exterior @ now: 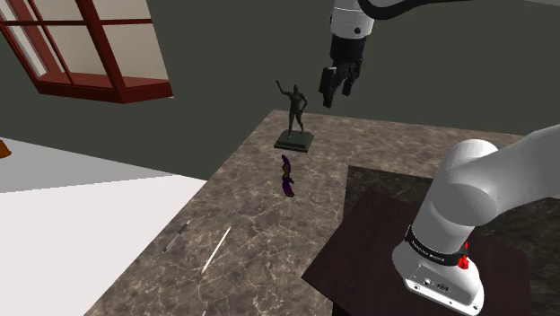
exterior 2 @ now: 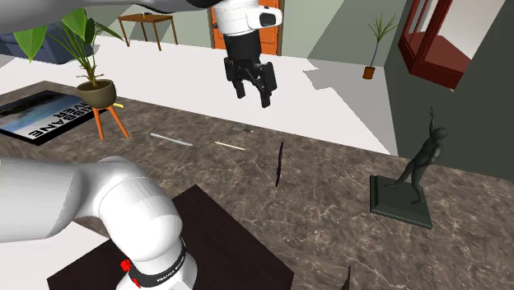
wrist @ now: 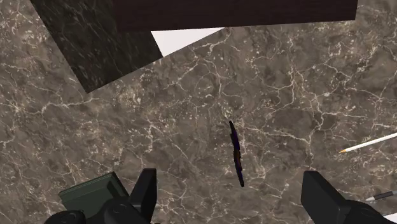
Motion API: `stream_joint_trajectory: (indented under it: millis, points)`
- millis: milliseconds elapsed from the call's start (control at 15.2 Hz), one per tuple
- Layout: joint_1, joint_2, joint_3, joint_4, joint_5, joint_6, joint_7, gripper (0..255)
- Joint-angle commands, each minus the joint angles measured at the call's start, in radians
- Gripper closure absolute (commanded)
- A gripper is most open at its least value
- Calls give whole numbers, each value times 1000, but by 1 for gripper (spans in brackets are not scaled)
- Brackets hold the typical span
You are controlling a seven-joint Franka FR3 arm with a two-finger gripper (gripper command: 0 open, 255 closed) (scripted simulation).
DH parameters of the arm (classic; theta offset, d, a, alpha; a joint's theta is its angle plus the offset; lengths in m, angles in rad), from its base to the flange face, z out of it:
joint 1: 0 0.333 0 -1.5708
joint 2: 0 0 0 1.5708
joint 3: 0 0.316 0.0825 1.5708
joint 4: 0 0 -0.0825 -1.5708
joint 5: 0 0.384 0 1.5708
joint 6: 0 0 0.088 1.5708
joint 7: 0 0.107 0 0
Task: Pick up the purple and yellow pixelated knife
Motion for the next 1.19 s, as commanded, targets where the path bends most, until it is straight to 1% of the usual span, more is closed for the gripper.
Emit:
stream_joint_trajectory:
  millis: [0,264,528,858,1122]
  points:
    - [0,0,0,0,0,0,0,0]
    - [-30,146,51,9,17,79,128,0]
    - [-60,305,95,39,23,149,255,0]
    - [-95,515,135,105,15,220,412,0]
    - [-115,688,151,177,0,261,533,0]
